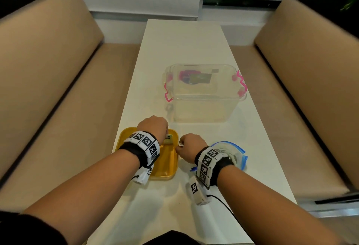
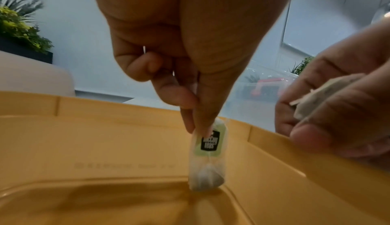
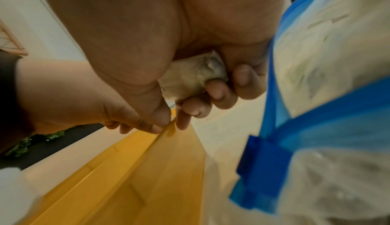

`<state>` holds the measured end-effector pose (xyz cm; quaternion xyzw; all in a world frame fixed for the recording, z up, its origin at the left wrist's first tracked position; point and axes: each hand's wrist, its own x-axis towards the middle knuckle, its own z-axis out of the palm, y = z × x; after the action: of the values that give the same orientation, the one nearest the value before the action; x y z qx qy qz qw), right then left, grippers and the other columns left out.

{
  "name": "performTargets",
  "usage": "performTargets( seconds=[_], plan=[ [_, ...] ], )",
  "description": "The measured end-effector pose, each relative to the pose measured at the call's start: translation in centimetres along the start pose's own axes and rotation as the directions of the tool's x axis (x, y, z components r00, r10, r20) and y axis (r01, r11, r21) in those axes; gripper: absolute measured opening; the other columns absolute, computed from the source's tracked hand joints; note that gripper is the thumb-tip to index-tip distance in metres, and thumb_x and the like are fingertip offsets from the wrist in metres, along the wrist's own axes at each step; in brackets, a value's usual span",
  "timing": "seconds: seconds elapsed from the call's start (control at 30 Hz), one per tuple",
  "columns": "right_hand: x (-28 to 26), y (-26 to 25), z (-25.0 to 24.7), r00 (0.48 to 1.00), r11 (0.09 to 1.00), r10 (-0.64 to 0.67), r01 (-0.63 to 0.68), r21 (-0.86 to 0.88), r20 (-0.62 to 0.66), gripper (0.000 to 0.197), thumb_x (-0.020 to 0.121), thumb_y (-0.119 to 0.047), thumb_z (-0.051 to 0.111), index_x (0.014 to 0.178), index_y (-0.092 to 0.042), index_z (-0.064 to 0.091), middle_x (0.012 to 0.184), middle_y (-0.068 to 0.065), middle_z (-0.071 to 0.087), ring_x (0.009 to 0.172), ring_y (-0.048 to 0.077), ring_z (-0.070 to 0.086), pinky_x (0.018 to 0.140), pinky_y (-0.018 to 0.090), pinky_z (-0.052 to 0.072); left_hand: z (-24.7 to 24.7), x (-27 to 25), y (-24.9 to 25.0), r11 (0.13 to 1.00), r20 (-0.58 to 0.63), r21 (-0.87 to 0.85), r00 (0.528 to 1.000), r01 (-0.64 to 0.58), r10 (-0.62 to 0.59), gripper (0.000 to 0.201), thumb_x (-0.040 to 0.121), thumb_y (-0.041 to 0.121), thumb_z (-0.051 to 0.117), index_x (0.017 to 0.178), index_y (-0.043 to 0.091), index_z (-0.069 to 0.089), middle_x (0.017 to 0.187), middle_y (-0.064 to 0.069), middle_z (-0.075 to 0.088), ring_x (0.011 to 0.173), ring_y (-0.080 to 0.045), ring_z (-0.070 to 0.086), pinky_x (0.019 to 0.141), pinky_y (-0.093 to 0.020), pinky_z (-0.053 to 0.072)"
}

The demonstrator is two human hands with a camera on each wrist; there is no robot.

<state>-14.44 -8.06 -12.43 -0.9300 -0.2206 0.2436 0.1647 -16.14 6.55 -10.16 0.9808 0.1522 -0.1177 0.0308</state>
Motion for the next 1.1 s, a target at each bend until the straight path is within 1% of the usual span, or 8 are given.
performTargets(
  seconds=[0.2,0.33,0.5,0.57,0.67,0.8,0.93,1.1],
  plan=[
    [-0.4,-0.1,-0.5,1.000,1.000,-0.002,0.003,0.011,-0.021,0.029,0.088,-0.035,0.056,0.102,-0.010,0.064,0.097,0.007,0.066,0.091,0.025,0.063,0.075,0.034,0.052,-0.5,0.3,0.2,0.999,0.022,0.034,1.000,0.020,-0.021,0.007,0.085,0.025,0.068,0.090,0.022,0.073,0.085,-0.001,0.069,0.075,-0.024,0.065,0.066,-0.030,0.051],
    [-0.9,0.0,-1.0,0.997,0.965,-0.016,0.034,0.260,-0.073,0.042,0.084,-0.040,0.061,0.113,-0.014,0.043,0.087,0.001,0.057,0.075,0.019,0.056,0.060,0.029,0.042,-1.4,-0.1,-0.4,0.999,0.002,-0.054,1.000,-0.006,0.006,0.018,0.086,0.041,0.068,0.094,0.025,0.072,0.090,0.001,0.070,0.081,-0.022,0.065,0.074,-0.033,0.055],
    [-1.5,-0.6,-1.4,0.992,0.853,-0.117,0.125,0.507,-0.046,0.032,0.091,-0.012,0.052,0.113,-0.015,0.029,0.086,0.001,0.047,0.070,0.014,0.047,0.061,0.028,0.040,-3.2,-1.8,-1.3,0.922,-0.047,-0.357,0.988,-0.153,0.145,0.046,0.093,0.061,0.045,0.084,0.024,0.071,0.082,0.005,0.071,0.077,-0.015,0.063,0.075,-0.036,0.054],
    [-1.6,-0.7,-1.4,0.988,0.833,-0.141,0.150,0.532,-0.058,0.030,0.092,-0.006,0.047,0.113,-0.015,0.027,0.089,0.002,0.046,0.073,0.014,0.047,0.062,0.027,0.040,-3.7,-2.7,-1.6,0.875,-0.001,-0.458,0.984,-0.158,0.177,0.045,0.087,0.065,0.052,0.083,0.026,0.074,0.080,0.007,0.071,0.077,-0.011,0.064,0.073,-0.033,0.054],
    [-1.4,-1.0,-1.2,0.984,0.808,-0.152,0.176,0.563,-0.091,0.027,0.093,-0.004,0.045,0.112,-0.014,0.029,0.085,0.001,0.044,0.069,0.013,0.043,0.060,0.026,0.038,-4.3,-3.3,-1.8,0.846,0.019,-0.503,0.977,-0.176,0.215,0.021,0.080,0.042,0.076,0.094,0.026,0.076,0.083,0.009,0.069,0.082,-0.005,0.064,0.080,-0.025,0.054],
    [-1.0,-1.0,-0.8,0.970,0.808,-0.188,0.243,0.537,-0.156,0.022,0.093,0.002,0.040,0.108,-0.013,0.033,0.078,-0.002,0.042,0.066,0.012,0.039,0.064,0.030,0.038,-4.5,-3.2,-2.0,0.824,-0.050,-0.539,0.983,-0.176,0.178,0.016,0.080,0.018,0.077,0.096,0.023,0.075,0.080,0.007,0.071,0.077,-0.005,0.064,0.072,-0.015,0.048],
    [-0.8,-1.0,-0.5,0.963,0.852,-0.192,0.260,0.454,-0.192,0.022,0.088,0.005,0.040,0.101,-0.013,0.042,0.076,-0.003,0.044,0.064,0.012,0.041,0.061,0.026,0.039,-4.0,-2.8,-2.0,0.843,-0.055,-0.515,0.987,-0.155,0.148,0.018,0.082,0.023,0.074,0.101,0.023,0.073,0.086,0.008,0.070,0.084,-0.009,0.064,0.072,-0.017,0.045],
    [-0.2,-0.6,0.7,0.973,0.930,-0.136,0.191,0.316,-0.188,0.024,0.084,-0.001,0.048,0.104,-0.014,0.050,0.097,0.005,0.055,0.082,0.021,0.052,0.072,0.032,0.045,-1.6,-2.0,-1.9,0.964,0.198,-0.253,0.971,-0.083,0.135,0.023,0.081,0.030,0.075,0.102,0.022,0.073,0.100,0.003,0.070,0.094,-0.018,0.066,0.087,-0.032,0.054]
  ],
)
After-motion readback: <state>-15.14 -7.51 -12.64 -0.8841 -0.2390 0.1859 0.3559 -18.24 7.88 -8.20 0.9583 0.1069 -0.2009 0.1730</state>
